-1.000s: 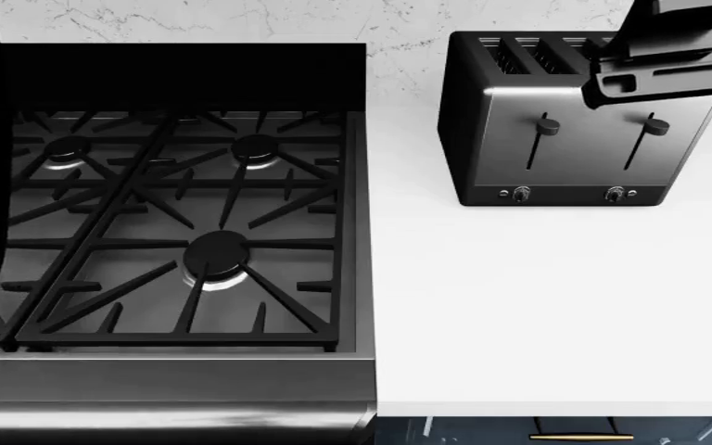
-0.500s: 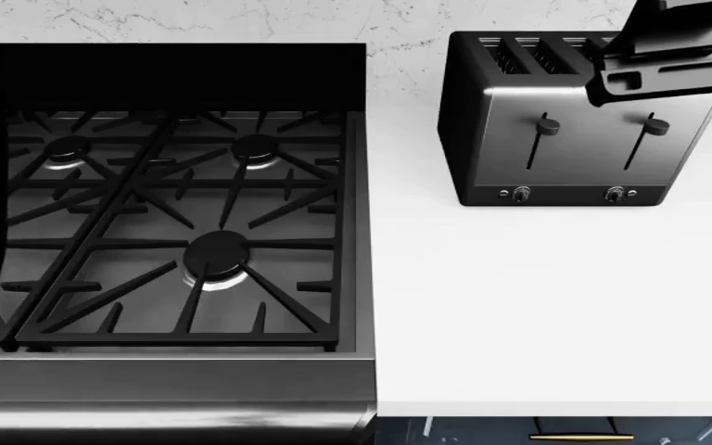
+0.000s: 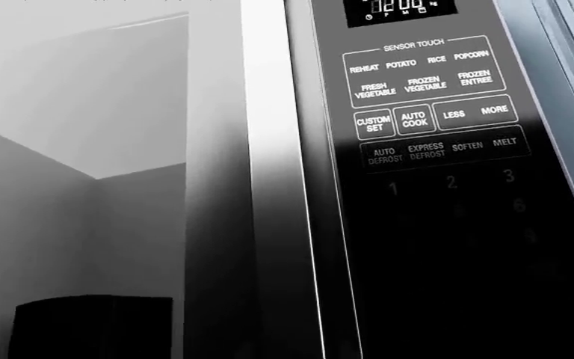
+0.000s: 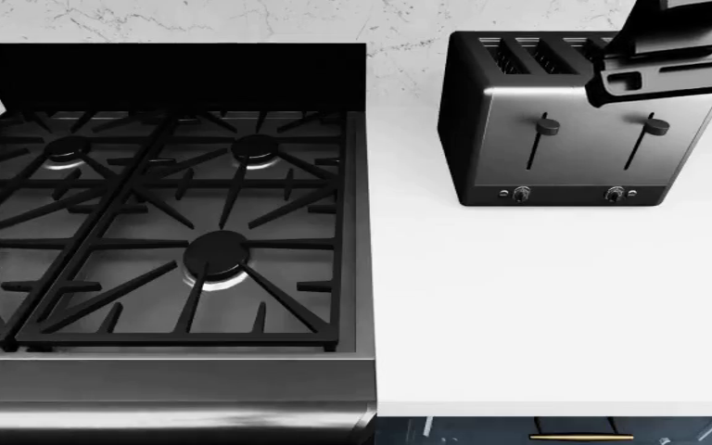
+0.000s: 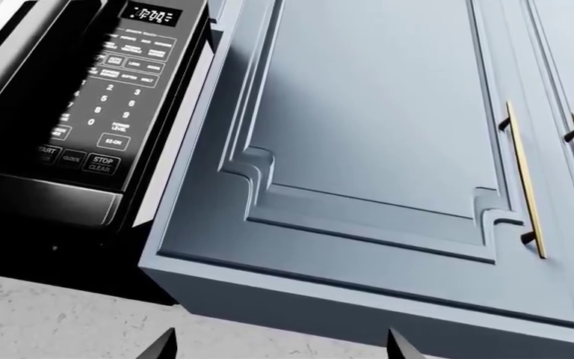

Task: Open the microwave door

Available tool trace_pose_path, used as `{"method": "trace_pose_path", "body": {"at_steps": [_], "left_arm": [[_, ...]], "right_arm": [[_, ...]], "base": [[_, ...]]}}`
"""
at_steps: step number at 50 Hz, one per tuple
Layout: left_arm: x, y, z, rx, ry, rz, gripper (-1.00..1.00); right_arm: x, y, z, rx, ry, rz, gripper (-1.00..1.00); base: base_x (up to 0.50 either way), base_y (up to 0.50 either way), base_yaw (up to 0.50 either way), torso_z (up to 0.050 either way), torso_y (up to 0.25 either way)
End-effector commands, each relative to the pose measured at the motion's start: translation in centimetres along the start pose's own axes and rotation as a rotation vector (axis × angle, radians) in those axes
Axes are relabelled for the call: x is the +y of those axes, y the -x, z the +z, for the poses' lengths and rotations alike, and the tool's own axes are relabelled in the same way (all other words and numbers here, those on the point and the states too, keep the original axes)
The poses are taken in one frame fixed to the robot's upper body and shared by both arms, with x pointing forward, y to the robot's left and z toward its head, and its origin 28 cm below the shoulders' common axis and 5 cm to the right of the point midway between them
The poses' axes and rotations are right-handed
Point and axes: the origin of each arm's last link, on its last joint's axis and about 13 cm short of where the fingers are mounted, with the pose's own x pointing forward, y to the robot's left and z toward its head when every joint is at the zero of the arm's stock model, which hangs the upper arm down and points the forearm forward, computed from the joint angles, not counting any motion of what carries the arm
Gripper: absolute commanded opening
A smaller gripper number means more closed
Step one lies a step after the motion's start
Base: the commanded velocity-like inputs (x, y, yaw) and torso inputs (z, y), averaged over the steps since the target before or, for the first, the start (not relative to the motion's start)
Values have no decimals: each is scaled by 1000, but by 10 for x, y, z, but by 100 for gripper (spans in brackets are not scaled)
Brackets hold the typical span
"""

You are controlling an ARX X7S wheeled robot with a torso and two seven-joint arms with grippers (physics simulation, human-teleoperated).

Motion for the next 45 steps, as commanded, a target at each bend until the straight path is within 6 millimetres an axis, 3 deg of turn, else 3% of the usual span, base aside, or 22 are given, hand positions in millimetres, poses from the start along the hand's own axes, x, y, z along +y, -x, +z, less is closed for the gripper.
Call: {"method": "trace_pose_path", "body": {"at_steps": [1,45], "left_arm": [[-4,11,14,-36,25,-61,-100],[12,57,36,-92,35,-113,-100]], "right_arm": [[1,0,1,-2,-2,4,100],[3,-3,7,-11,3,14,100]], "base": [[0,0,0,0,0],[0,-1,-1,0,1]]}}
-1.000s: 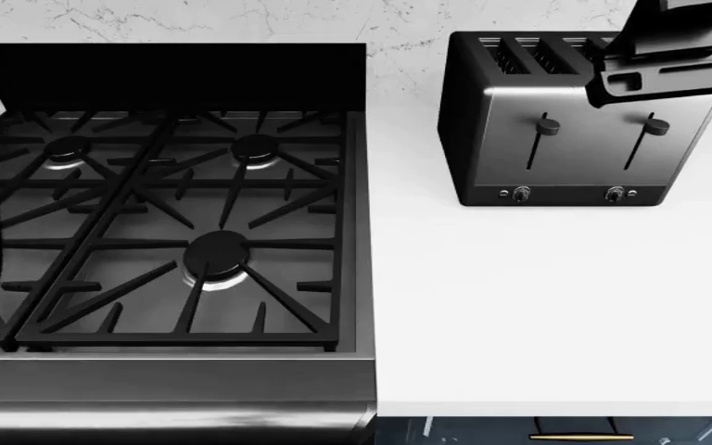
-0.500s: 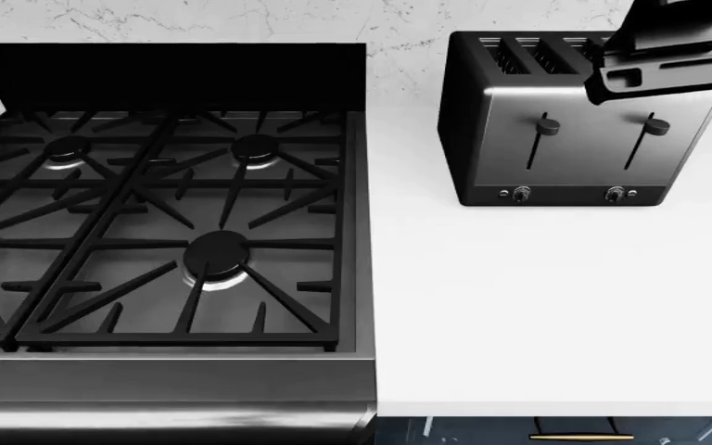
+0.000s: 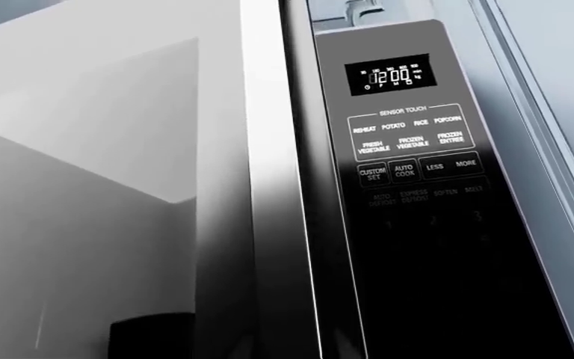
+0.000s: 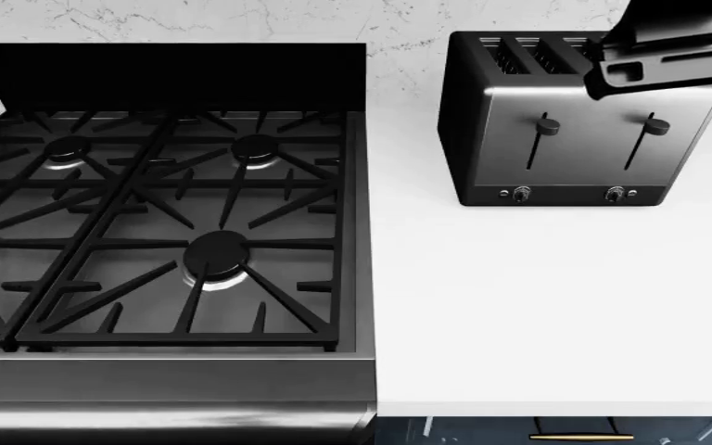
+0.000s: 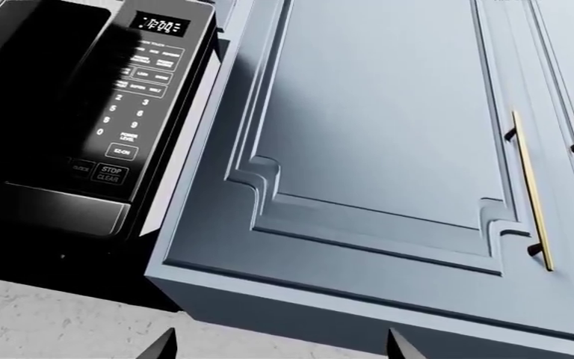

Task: Open the microwave door

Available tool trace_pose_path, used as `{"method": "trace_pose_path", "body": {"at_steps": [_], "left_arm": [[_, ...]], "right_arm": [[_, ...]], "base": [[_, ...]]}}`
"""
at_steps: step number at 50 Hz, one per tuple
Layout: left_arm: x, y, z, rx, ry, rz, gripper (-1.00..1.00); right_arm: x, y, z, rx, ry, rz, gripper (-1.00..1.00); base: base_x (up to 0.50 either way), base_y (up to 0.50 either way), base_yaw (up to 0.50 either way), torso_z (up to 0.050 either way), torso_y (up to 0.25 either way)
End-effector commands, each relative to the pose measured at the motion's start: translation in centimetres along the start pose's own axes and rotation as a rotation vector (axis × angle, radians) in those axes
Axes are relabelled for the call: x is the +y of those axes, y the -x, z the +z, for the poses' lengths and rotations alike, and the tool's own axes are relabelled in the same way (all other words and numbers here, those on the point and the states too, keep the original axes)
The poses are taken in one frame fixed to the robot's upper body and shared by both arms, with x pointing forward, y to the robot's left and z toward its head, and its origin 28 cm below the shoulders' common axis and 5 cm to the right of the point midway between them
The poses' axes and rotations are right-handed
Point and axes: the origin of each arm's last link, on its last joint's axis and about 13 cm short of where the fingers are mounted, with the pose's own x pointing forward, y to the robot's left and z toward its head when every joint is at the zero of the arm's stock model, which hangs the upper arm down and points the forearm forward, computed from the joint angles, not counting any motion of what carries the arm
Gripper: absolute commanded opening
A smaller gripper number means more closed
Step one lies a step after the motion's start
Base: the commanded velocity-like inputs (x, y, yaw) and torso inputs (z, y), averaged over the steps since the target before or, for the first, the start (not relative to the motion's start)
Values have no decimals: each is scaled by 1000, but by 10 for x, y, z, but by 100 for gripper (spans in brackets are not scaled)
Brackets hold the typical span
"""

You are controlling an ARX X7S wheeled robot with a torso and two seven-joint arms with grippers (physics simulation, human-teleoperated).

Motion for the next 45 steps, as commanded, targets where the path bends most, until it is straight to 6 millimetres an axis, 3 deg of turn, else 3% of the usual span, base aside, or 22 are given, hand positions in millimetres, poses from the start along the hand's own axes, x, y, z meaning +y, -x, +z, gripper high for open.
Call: {"method": "trace_pose_path", "body": {"at_steps": [1,22,23,45], "left_arm": [[-6,13,10,-30,39,-105,-100],[-3,19,12,-40,40,-102,-100],[-3,19,12,-40,40,-101,100],[-1,19,13,-42,36,-90,100]], "right_arm": [[1,-1,1,0,0,3,100],[0,0,1,1,1,1,100],[0,1,2,1,1,1,100],[0,-1,-1,0,1,0,100]], "base": [[0,0,-3,0,0],[0,-1,-1,0,0],[0,-3,-3,0,0],[0,0,0,0,0]]}}
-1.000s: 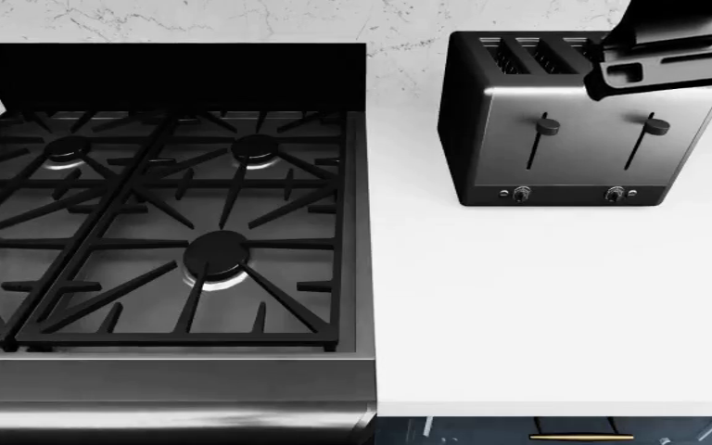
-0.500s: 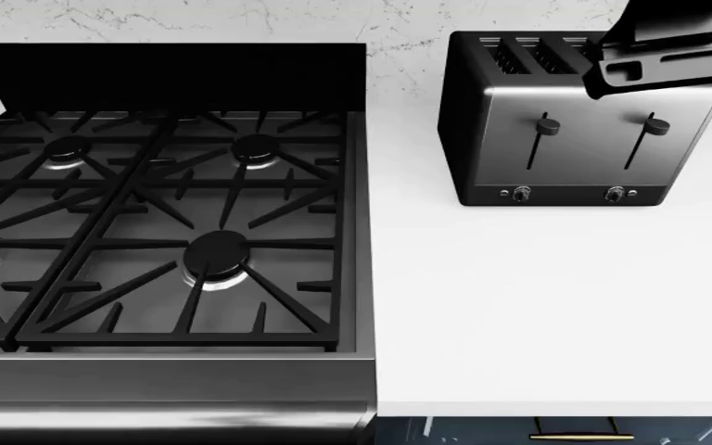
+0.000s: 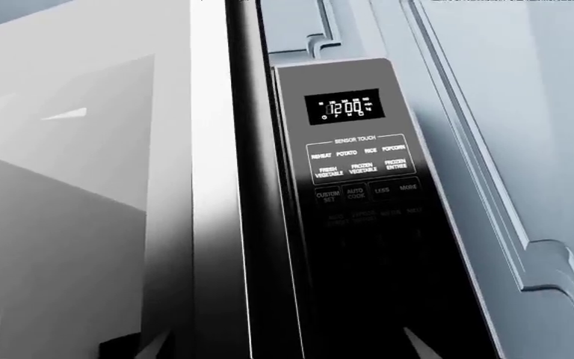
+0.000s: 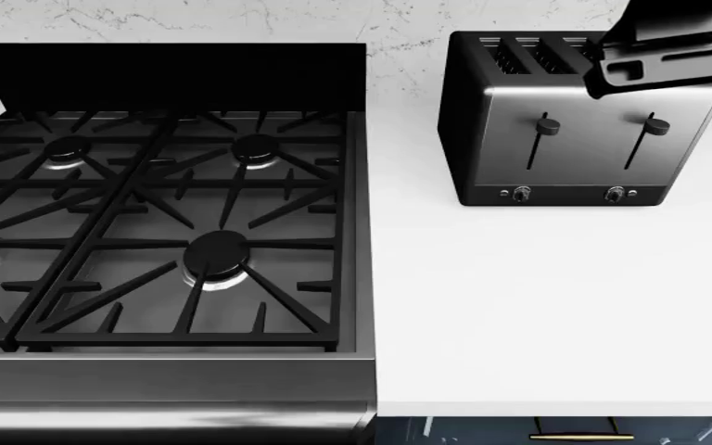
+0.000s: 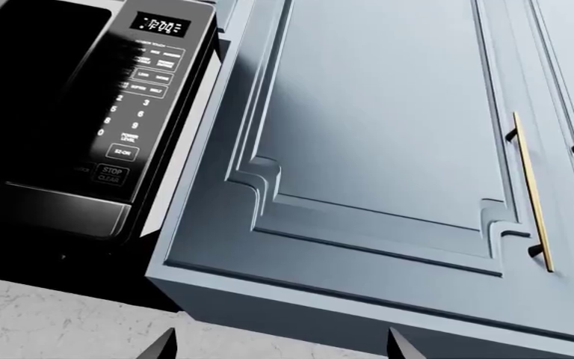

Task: Open the microwave door

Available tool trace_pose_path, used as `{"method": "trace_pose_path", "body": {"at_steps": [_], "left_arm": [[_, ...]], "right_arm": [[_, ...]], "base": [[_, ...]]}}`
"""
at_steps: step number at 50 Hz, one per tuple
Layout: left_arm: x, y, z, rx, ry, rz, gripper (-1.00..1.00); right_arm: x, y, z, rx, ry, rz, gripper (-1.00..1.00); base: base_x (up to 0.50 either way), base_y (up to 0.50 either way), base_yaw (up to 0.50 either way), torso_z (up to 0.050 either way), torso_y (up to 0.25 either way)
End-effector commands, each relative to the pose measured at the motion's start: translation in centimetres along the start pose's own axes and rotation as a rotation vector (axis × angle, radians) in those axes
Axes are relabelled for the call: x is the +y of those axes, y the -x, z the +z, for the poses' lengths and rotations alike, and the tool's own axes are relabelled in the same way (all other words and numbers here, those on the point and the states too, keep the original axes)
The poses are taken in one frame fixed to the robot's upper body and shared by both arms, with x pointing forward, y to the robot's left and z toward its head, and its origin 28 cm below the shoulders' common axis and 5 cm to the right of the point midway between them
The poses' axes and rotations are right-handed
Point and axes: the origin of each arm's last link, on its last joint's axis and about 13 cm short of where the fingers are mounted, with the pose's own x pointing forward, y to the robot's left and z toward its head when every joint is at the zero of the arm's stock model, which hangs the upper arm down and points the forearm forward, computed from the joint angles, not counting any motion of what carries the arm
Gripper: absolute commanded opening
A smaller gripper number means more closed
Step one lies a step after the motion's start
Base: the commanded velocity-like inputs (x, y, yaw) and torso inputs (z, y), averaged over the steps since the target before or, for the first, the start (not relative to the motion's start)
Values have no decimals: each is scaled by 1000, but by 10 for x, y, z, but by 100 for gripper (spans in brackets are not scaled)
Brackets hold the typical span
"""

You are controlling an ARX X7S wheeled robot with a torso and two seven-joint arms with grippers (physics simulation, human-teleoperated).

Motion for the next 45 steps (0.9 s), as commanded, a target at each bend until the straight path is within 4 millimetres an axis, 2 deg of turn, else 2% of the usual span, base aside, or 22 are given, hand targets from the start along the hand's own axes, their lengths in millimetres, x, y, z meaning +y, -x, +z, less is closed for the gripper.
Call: {"method": "trace_pose_path", "body": {"at_steps": [1,13,45], "left_arm": [[0,0,1,-2,1,-6,100],[4,7,0,-2,-1,8,100],[12,55,9,-51,-5,14,100]], "right_arm": [[0,-1,-3,0,0,-1,100],[0,0,-1,-1,0,0,100],[1,0,1,-3,6,3,100]], "base": [[0,0,0,0,0],[0,0,0,0,0],[0,0,0,0,0]]}}
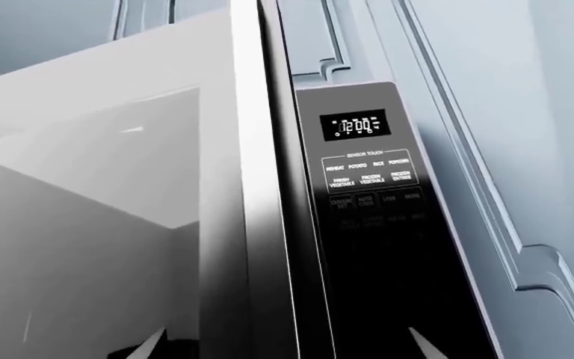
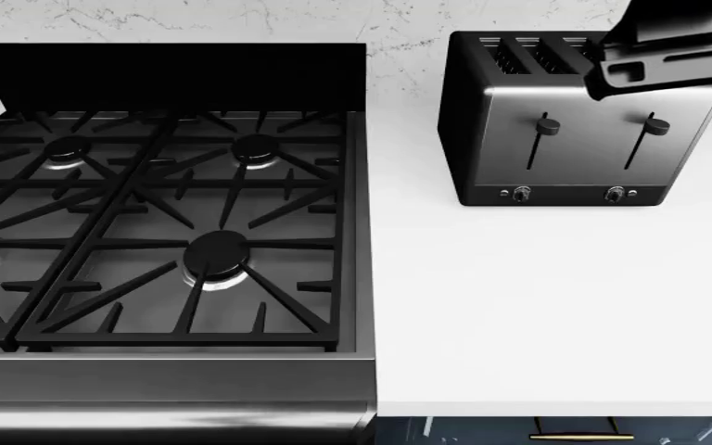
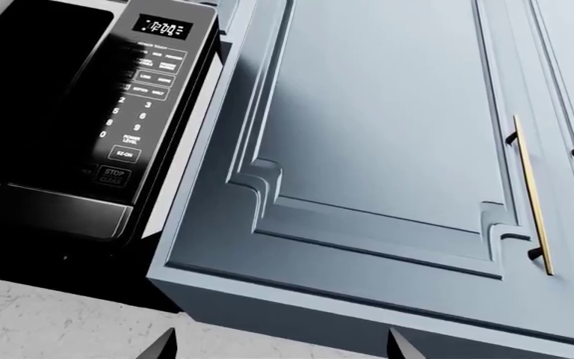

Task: Open the microwave door

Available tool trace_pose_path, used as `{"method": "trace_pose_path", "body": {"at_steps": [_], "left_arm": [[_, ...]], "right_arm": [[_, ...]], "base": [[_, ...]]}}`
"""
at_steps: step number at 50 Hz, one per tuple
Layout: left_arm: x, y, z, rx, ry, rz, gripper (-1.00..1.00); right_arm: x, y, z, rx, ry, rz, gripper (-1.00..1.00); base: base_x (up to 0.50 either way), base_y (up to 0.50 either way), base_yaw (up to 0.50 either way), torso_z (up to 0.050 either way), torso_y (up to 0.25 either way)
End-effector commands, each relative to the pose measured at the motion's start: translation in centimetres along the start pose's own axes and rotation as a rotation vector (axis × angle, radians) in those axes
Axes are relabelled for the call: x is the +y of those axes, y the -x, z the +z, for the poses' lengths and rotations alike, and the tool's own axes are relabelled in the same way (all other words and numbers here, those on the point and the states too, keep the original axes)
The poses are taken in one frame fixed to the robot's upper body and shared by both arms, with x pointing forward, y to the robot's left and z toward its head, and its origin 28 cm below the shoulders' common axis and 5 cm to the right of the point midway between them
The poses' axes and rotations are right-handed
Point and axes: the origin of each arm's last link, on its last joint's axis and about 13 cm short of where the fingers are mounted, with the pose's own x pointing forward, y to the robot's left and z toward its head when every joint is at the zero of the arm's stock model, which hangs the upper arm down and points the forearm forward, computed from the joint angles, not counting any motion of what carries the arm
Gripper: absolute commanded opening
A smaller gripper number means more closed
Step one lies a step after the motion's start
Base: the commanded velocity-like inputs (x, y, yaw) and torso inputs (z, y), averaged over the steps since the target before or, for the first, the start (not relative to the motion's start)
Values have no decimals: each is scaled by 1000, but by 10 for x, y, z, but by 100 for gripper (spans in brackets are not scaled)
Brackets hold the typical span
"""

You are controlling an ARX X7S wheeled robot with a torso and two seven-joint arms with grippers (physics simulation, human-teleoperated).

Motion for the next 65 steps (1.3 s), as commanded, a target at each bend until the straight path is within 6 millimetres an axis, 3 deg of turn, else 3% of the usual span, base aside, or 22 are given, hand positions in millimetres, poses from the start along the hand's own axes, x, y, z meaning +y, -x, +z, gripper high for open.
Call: {"method": "trace_pose_path", "body": {"at_steps": [1,18,36,54,65], "left_arm": [[0,17,2,-14,-4,-7,100],[-16,44,6,-41,-23,-113,100],[-40,51,1,-25,-37,-250,100],[-61,43,-7,40,-57,-382,100],[-70,28,-20,89,-52,-430,100]], "right_arm": [[1,-1,-1,-1,2,1,100],[2,-4,-1,-5,6,6,100],[0,0,1,-3,5,-3,100],[0,1,-3,1,2,-10,100],[0,1,-2,3,9,-10,100]], "base": [[0,0,0,0,0],[0,0,0,0,0],[0,0,0,0,0],[0,0,0,0,0],[0,0,0,0,0]]}}
